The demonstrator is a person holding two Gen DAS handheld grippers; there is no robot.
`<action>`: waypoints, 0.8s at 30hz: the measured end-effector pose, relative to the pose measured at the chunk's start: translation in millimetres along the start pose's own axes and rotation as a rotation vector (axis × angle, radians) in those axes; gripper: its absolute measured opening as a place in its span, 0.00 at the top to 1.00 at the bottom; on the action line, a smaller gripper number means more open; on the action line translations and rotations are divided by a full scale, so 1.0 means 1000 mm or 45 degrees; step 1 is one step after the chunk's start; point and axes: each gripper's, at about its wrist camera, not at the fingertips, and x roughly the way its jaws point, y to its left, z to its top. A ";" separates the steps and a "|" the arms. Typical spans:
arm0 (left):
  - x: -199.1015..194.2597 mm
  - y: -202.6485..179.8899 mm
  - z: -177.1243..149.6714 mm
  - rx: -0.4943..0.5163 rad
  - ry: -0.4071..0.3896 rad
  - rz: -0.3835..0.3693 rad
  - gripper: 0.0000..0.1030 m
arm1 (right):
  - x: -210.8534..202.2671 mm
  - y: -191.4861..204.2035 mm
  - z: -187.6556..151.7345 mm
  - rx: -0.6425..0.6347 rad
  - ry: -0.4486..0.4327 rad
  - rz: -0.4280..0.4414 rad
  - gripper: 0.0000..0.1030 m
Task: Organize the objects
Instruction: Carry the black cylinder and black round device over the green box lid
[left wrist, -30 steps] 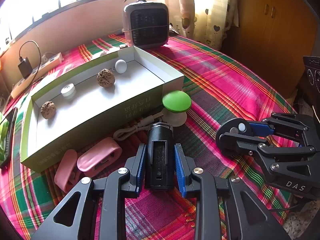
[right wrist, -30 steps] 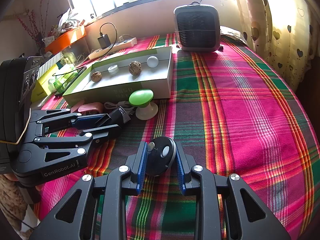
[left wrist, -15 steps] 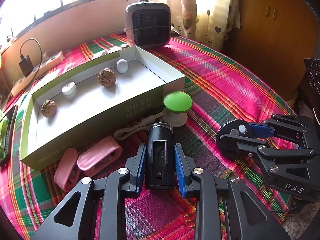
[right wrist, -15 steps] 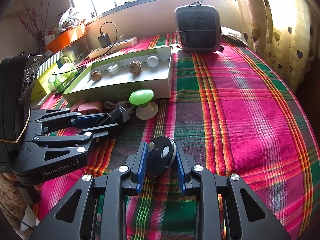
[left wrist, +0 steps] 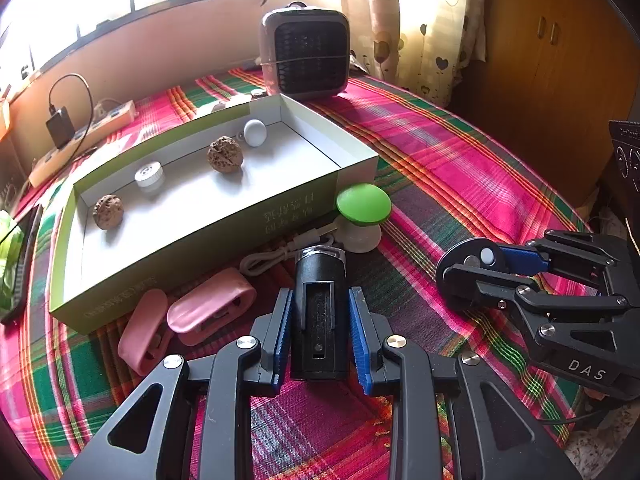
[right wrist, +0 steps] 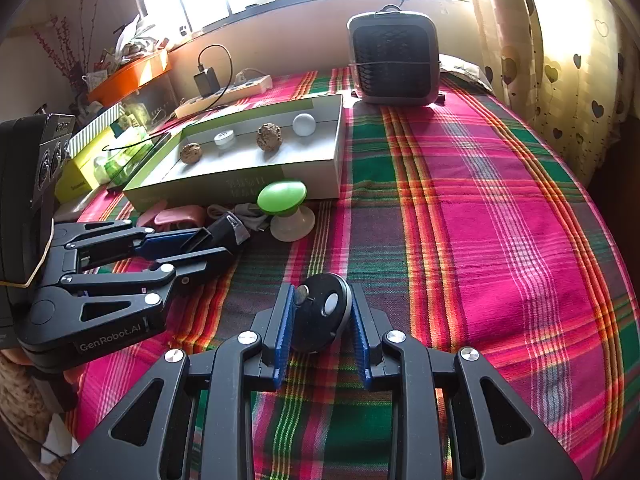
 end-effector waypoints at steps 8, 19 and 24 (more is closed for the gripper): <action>-0.009 0.007 0.000 -0.033 -0.023 0.008 0.76 | -0.003 0.002 0.003 -0.014 -0.011 -0.003 0.73; -0.025 0.022 0.009 -0.082 -0.072 0.037 0.76 | -0.008 0.009 0.017 -0.045 -0.037 0.002 0.73; -0.030 0.027 0.015 -0.088 -0.080 0.057 0.76 | -0.010 0.012 0.029 -0.057 -0.054 0.011 0.73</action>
